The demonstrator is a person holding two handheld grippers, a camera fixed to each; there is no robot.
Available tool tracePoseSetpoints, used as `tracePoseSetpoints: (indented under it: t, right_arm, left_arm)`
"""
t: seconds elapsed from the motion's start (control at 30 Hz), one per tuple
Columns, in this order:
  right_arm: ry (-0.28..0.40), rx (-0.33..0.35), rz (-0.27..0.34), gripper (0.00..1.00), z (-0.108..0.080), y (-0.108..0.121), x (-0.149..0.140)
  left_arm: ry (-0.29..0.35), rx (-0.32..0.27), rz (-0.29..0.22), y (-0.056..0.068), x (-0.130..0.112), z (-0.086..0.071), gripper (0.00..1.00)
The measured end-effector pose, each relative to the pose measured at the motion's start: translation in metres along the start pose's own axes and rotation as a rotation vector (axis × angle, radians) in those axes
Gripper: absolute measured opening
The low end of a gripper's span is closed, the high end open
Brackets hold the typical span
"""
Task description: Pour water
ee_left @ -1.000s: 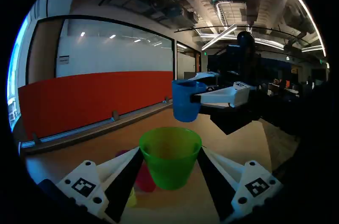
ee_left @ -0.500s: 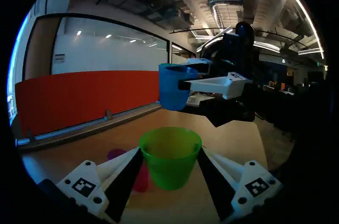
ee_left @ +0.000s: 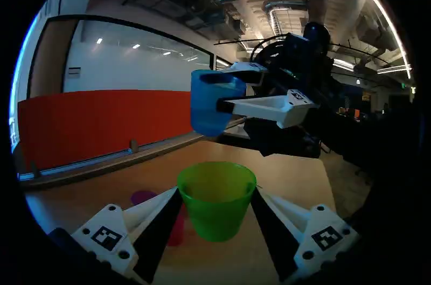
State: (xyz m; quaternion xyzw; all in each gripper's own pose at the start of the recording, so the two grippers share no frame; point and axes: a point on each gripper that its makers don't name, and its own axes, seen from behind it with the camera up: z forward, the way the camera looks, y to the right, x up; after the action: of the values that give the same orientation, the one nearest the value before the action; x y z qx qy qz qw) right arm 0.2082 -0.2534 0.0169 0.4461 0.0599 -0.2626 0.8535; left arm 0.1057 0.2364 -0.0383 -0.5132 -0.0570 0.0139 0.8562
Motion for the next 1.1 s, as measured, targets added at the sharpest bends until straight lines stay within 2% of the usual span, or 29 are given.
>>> tracePoseSetpoints:
  t: [0.3, 0.6, 1.1]
  right_arm:
    - [-0.004, 0.006, -0.101, 0.92, 0.005, -0.001, 0.004]
    - [-0.019, 0.003, -0.229, 0.92, 0.011, -0.001, 0.007]
    - [-0.045, -0.002, -0.336, 0.92, 0.017, 0.005, 0.006]
  left_arm:
    - [0.000, -0.008, 0.002, 0.001, 0.000, 0.001, 0.86]
    - [-0.001, -0.016, 0.030, 0.005, -0.002, 0.002, 0.86]
    - [0.010, -0.025, 0.037, 0.010, 0.002, 0.004, 0.86]
